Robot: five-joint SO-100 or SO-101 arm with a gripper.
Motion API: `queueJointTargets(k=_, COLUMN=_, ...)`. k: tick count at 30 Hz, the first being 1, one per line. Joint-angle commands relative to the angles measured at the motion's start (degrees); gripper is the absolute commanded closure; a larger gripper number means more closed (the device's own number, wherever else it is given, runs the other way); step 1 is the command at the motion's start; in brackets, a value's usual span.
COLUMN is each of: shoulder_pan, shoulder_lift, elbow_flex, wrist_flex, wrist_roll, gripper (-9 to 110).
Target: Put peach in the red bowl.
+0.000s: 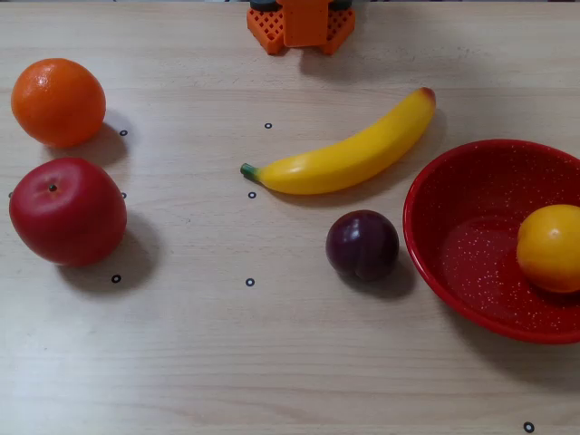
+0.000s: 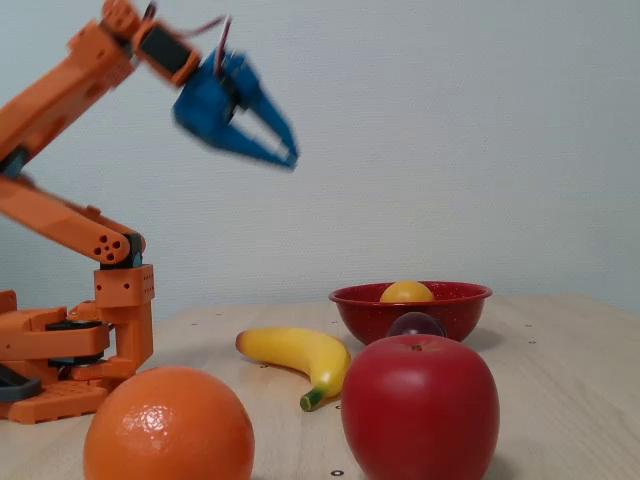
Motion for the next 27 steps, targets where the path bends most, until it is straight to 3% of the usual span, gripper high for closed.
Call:
queueJointTargets(k=1, shoulder_pan=1.41, shoulder_lift=7.29, elbow_flex=5.98, wrist_flex=-2.81, wrist_roll=-1.05, gripper=102)
queueJointTargets(k=14, shoulder_pan=1.32, shoulder_lift=33.31, elbow_flex=54.58, wrist_flex=-17.23, wrist_roll=2.81, gripper=102)
queueJointTargets(k=27, shoulder_pan=2.11, shoulder_lift=36.21, elbow_flex=68.38, wrist_flex=-17.31, wrist_roll=11.34, gripper=102)
